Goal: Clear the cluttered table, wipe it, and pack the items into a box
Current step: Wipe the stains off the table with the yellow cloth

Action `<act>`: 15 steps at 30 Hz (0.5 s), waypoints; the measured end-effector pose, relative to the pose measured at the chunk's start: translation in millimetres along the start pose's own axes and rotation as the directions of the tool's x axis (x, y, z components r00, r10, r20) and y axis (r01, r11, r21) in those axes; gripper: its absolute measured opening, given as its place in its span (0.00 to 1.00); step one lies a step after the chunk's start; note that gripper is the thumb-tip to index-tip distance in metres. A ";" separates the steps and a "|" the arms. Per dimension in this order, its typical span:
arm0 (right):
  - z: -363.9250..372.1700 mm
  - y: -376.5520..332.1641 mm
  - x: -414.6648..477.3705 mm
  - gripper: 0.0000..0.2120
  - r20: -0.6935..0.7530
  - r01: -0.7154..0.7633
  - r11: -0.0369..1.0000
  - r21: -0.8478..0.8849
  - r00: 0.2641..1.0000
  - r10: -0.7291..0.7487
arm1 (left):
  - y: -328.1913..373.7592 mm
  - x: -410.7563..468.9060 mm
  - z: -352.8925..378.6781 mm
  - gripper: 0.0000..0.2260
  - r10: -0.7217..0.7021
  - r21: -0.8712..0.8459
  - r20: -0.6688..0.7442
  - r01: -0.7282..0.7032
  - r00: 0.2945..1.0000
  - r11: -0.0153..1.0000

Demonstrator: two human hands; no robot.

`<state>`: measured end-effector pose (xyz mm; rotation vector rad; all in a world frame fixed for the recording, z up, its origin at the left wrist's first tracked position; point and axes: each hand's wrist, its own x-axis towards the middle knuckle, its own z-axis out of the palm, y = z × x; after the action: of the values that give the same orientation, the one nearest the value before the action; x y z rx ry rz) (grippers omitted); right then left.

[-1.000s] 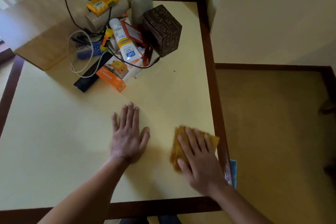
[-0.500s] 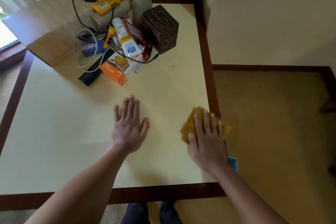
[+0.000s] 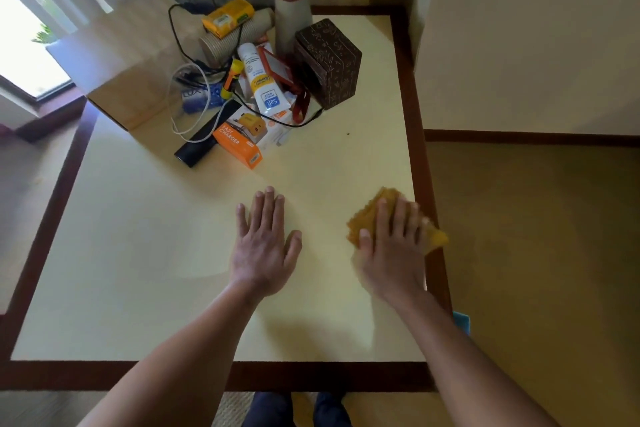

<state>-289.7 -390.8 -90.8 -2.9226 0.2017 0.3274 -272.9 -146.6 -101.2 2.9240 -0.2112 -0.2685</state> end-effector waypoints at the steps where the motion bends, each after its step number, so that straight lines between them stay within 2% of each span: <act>1: 1.4 -15.8 1.0 0.34 0.009 0.104 0.995 -0.003 0.995 -0.104 | 0.4 -0.7 -1.0 0.35 0.005 0.002 0.003 -0.005 1.000 1.000; 4: -1.0 -32.8 3.1 0.34 0.064 0.376 0.925 -0.047 0.926 -0.373 | 2.7 -2.2 -4.6 0.35 0.015 -0.001 0.018 -0.015 1.000 1.000; 7: -12.7 -13.6 46.0 0.34 0.059 0.433 0.899 -0.063 0.901 -0.430 | 5.0 -0.1 -8.1 0.35 0.005 -0.003 0.027 -0.005 1.000 1.000; 11: -28.7 6.5 139.8 0.33 -0.012 0.220 0.971 -0.099 0.975 -0.222 | 4.4 2.8 -6.3 0.36 0.006 -0.009 0.034 -0.006 0.999 1.000; 15: -38.3 -20.8 197.2 0.34 -0.036 -0.027 1.000 0.007 0.999 0.028 | -1.6 5.3 -1.9 0.38 0.027 -0.033 0.003 -0.027 1.000 0.999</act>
<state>-88.1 -400.7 -96.1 -2.9230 0.2481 0.2781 -267.2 -145.5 -100.6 2.8860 -0.2440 -0.2697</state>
